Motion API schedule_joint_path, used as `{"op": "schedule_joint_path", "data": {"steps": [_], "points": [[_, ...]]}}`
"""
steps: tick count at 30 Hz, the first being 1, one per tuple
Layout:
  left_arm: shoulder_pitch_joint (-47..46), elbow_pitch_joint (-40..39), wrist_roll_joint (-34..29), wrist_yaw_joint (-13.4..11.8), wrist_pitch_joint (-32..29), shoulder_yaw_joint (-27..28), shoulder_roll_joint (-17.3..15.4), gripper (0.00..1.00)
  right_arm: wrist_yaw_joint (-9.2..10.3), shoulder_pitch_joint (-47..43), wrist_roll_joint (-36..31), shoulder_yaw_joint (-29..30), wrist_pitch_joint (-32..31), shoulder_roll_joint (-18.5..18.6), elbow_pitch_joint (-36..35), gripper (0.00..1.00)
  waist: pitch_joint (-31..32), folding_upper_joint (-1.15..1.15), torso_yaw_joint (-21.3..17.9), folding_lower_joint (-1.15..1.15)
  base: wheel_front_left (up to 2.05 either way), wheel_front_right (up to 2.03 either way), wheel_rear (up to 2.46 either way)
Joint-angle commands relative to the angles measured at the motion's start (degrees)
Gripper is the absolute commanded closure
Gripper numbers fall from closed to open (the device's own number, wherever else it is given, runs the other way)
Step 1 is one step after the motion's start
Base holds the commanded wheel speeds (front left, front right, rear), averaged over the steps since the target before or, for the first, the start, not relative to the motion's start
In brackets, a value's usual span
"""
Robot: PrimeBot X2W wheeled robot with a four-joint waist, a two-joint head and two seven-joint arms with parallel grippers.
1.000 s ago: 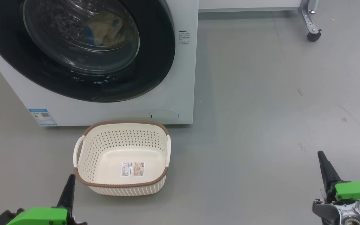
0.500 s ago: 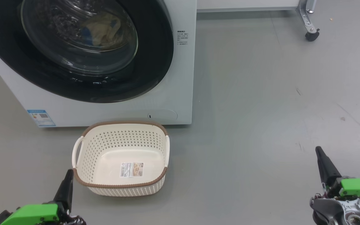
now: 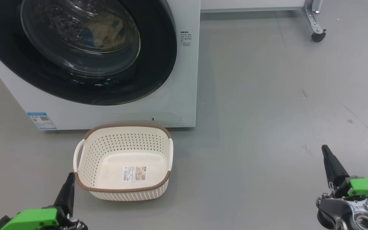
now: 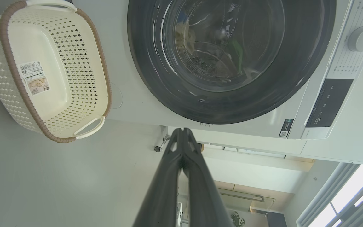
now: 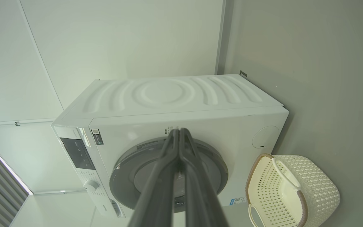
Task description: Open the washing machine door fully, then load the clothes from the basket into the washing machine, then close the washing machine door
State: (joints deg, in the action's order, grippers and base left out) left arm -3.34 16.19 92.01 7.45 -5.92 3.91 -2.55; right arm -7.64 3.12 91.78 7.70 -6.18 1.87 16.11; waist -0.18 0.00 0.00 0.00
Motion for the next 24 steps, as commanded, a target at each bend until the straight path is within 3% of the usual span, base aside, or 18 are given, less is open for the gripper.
{"op": "schedule_joint_path", "data": {"steps": [1, 24], "points": [[-2.84, -2.14, 0.30, 0.03, -0.44, 2.45, -0.48, 1.00, 0.15, 3.07, 0.38, -1.16, -0.32, 1.00, -2.09, 1.00, 0.00, 0.00, 0.00, 0.00, 0.00, 0.00, 0.00], [-2.85, -2.14, 0.24, 0.03, -0.49, 2.52, -0.44, 1.00, 0.15, 3.07, 0.39, -1.17, -0.31, 1.00, -2.09, 1.00, 0.00, 0.00, 0.00, 0.00, 0.00, 0.00, 0.00]]}}
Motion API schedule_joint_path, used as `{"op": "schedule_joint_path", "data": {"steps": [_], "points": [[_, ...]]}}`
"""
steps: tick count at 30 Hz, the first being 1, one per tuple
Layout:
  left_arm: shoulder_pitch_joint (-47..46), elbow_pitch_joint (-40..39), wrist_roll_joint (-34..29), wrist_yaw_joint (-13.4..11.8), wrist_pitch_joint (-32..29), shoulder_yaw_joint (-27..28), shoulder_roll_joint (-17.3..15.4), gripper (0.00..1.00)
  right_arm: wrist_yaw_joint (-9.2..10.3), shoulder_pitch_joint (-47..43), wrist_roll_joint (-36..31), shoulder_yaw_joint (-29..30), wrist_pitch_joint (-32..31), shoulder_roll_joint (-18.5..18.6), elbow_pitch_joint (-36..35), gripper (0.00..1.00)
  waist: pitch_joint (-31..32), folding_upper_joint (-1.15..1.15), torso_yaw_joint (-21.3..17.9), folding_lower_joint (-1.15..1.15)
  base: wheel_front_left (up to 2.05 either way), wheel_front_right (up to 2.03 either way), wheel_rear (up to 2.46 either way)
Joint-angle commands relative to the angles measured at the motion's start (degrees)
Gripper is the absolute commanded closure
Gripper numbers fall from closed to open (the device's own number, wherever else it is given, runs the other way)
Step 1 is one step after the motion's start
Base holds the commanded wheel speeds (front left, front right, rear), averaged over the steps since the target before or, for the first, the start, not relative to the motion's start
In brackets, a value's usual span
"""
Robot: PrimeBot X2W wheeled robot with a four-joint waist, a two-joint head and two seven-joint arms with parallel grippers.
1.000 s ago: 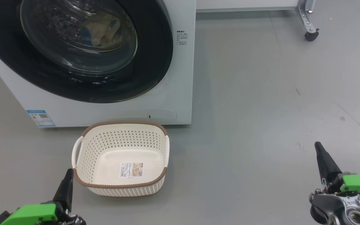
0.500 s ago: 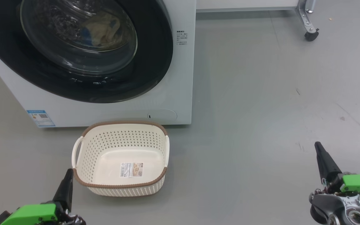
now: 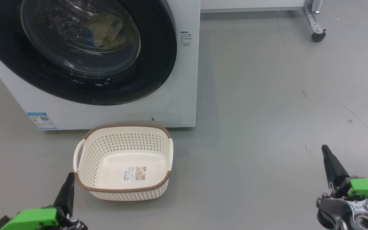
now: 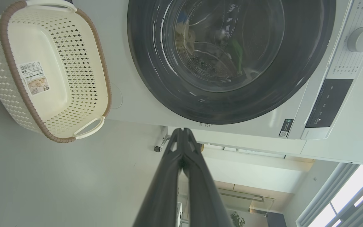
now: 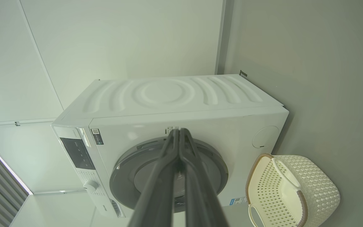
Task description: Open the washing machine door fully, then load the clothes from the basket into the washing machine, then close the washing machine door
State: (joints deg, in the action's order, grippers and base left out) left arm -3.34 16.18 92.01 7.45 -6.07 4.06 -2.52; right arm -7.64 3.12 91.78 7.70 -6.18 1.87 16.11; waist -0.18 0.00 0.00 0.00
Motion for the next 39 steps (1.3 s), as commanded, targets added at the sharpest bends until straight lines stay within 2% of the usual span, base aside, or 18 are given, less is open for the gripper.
{"op": "schedule_joint_path", "data": {"steps": [1, 39], "points": [[-2.85, -2.13, 0.24, 0.03, -0.34, 2.36, -0.47, 1.00, 0.15, 3.07, 0.39, -1.17, -0.31, 1.00, -2.09, 1.00, 0.00, 0.00, 0.00, 0.00, 0.00, 0.00, 0.00], [-2.85, -2.13, 0.17, 0.03, -0.40, 2.44, -0.42, 1.00, 0.15, 3.07, 0.39, -1.18, -0.31, 1.00, -2.09, 1.00, 0.00, 0.00, 0.00, 0.00, 0.00, 0.00, 0.00]]}}
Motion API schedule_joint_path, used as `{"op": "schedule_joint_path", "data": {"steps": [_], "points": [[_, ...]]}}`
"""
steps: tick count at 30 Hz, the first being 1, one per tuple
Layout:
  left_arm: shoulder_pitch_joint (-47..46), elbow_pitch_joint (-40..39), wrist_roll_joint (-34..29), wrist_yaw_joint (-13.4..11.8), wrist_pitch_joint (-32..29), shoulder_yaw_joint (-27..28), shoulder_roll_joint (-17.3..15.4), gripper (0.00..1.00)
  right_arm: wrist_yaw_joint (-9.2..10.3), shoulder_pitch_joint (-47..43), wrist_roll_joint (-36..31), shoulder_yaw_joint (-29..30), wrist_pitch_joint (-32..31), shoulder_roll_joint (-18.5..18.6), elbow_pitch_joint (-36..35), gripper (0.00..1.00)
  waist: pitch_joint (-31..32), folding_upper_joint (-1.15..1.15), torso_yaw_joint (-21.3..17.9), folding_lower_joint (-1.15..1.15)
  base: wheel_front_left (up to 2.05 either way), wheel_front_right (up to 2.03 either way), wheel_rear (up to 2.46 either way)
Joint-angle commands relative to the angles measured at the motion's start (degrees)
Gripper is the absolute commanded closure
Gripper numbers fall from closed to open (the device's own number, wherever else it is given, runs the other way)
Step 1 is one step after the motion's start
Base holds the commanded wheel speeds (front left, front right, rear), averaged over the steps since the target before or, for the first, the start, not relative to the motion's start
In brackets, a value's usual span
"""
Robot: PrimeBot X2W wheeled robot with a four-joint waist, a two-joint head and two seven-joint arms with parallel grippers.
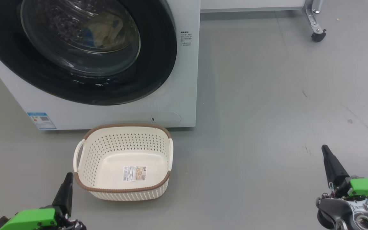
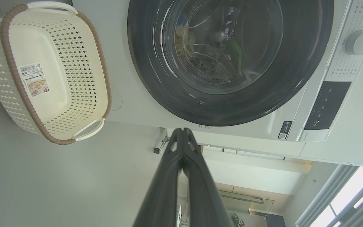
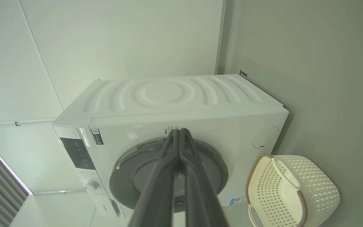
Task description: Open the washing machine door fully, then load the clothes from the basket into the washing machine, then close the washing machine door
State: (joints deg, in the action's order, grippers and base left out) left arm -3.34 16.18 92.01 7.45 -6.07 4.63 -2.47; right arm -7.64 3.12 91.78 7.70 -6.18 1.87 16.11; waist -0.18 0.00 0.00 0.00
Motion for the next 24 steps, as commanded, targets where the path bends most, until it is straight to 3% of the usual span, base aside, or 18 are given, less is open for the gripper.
{"op": "schedule_joint_path", "data": {"steps": [1, 24], "points": [[-2.85, -2.13, 0.17, 0.03, -0.40, 1.87, -0.47, 1.00, 0.15, 3.07, 0.39, -1.18, -0.31, 1.00, -2.09, 1.00, 0.00, 0.00, 0.00, 0.00, 0.00, 0.00, 0.00], [-2.85, -2.13, 0.15, 0.03, -0.42, 1.90, -0.45, 1.00, 0.15, 3.07, 0.39, -1.18, -0.30, 1.00, -2.09, 1.00, 0.00, 0.00, 0.00, 0.00, 0.00, 0.00, 0.00]]}}
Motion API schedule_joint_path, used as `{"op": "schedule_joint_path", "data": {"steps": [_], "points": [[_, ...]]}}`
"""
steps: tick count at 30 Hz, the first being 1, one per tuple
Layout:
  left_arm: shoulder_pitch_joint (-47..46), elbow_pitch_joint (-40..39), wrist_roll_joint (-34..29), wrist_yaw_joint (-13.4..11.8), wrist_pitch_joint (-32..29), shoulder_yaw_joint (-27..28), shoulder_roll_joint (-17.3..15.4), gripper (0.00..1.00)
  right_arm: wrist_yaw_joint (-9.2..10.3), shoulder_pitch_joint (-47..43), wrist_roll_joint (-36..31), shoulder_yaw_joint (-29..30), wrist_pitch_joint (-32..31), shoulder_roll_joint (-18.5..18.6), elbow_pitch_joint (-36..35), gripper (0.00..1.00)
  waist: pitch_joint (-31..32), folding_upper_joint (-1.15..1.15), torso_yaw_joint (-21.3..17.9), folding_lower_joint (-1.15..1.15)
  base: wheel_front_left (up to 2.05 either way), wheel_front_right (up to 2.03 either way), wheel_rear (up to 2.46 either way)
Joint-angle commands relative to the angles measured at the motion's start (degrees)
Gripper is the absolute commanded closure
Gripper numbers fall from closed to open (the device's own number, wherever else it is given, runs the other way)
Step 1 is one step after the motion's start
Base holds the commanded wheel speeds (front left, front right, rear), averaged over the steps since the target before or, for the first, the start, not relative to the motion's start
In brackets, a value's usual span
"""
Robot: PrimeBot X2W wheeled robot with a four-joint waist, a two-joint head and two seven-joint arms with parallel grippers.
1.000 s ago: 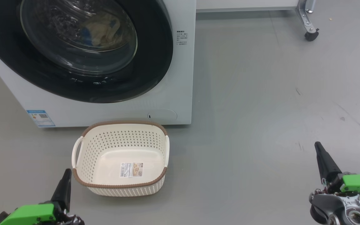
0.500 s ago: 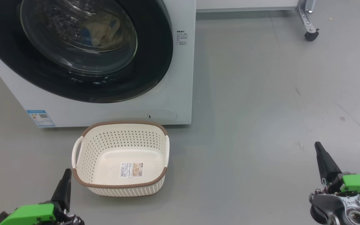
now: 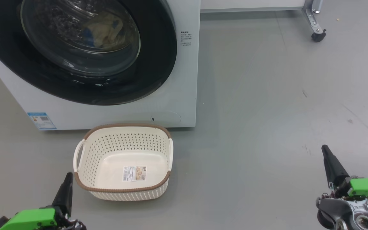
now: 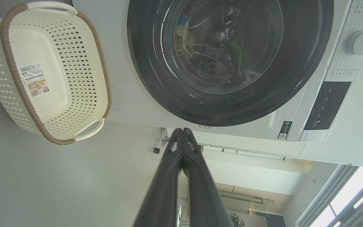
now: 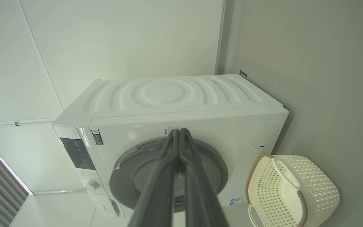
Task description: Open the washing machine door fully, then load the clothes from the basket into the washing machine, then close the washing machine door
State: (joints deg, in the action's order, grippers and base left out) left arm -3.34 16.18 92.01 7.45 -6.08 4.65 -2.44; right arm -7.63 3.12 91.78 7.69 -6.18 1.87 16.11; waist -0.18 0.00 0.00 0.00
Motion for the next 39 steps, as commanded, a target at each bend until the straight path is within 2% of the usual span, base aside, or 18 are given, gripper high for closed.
{"op": "schedule_joint_path", "data": {"steps": [1, 39], "points": [[-2.85, -2.13, 0.15, 0.03, -0.41, 1.88, -0.47, 1.00, 0.14, 3.07, 0.39, -1.17, -0.30, 1.00, -2.09, 1.00, 0.00, 0.00, 0.00, 0.00, 0.00, 0.00, 0.00], [-2.86, -2.13, 0.13, 0.03, -0.43, 1.90, -0.45, 1.00, 0.14, 3.07, 0.40, -1.17, -0.30, 1.00, -2.09, 1.00, 0.00, 0.00, 0.00, 0.00, 0.00, 0.00, 0.00]]}}
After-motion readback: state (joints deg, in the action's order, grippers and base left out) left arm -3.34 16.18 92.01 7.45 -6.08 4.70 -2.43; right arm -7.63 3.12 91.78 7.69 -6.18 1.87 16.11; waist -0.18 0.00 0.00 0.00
